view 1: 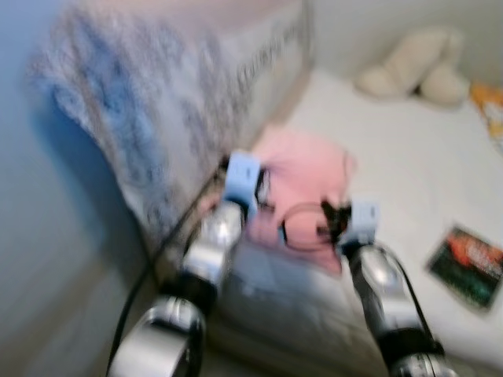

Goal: Clean up the room

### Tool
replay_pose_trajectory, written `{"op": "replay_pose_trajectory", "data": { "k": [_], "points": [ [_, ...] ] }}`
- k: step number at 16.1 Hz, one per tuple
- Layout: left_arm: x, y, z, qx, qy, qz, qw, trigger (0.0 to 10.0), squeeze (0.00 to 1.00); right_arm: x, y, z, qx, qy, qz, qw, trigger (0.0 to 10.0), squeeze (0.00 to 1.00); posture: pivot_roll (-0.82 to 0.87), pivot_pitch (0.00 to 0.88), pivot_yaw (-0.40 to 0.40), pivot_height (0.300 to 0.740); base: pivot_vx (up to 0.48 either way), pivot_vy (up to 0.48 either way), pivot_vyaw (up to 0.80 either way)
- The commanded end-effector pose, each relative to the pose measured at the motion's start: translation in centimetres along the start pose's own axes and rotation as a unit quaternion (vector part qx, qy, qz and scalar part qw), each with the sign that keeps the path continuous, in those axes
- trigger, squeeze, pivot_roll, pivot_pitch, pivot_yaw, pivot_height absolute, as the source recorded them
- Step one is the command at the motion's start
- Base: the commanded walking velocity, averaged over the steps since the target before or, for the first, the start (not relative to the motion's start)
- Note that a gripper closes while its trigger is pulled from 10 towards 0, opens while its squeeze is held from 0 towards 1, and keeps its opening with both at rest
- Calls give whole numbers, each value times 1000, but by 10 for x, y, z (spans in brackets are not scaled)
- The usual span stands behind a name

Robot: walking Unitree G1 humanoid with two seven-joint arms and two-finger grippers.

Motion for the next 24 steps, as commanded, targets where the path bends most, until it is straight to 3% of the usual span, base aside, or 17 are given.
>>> {"op": "replay_pose_trajectory", "data": {
  "k": [1,6,8,11,12,13,14,17,19,22,23,24],
  "points": [
    [0,15,31,2,54,-25,998,10000,0,4,-4,-6,-3,-11,9,1000,10000,0,139,0,-11,740,480,0,0],
    [-1,6,18,31,40,-6,999,10000,0,7,-3,-18,21,-20,23,999,10000,0,132,13,-19,740,480,0,0],
    [-6,1,0,47,20,13,999,10000,0,-2,12,-20,47,-9,14,999,10000,0,136,37,-24,740,480,0,0],
    [-17,1,-6,29,15,40,999,10000,0,-20,19,-27,77,-3,46,996,10000,0,131,111,-12,740,480,0,0],
    [-17,-8,-8,37,15,65,997,10000,0,-27,22,-28,78,-7,46,996,10000,0,130,134,-9,740,480,0,0],
    [-16,-14,-6,20,24,75,997,10000,0,-31,15,-25,77,-8,65,995,10000,0,126,167,-12,740,0,0,0],
    [-15,-17,-3,17,30,80,996,10000,0,-32,9,-20,74,-5,78,994,10000,0,118,198,-12,740,0,0,0],
    [-6,-37,28,4,92,106,990,10000,0,-27,-32,1,106,17,154,982,10000,0,139,240,-25,740,0,0,0],
    [2,-49,46,-9,115,119,986,10000,0,-26,-45,12,105,30,176,978,10000,0,148,244,-32,740,0,0,0],
    [-2,-27,77,-43,147,78,985,10000,0,-30,-42,22,91,38,167,981,10000,0,146,242,-29,740,0,0,0],
    [-7,-2,97,-31,168,40,984,10000,0,-32,-38,22,81,33,160,983,10000,0,162,240,-28,740,0,0,0],
    [-10,2,94,-32,158,35,986,10000,0,-31,-39,20,82,31,161,983,10000,0,164,239,-31,740,0,0,0]
  ]
}}
Point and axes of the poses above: a point about 5 cm out from each wrist's last joint towards the gripper, its own x axis pointing back from the gripper into the wrist, its own y axis along the axis of the wrist's last joint, z = x × y, the point moved 5 cm from there along -x, pointing out of the wrist towards the gripper, and after that the axes turned 8 degrees about -x, right-handed, at the moved point
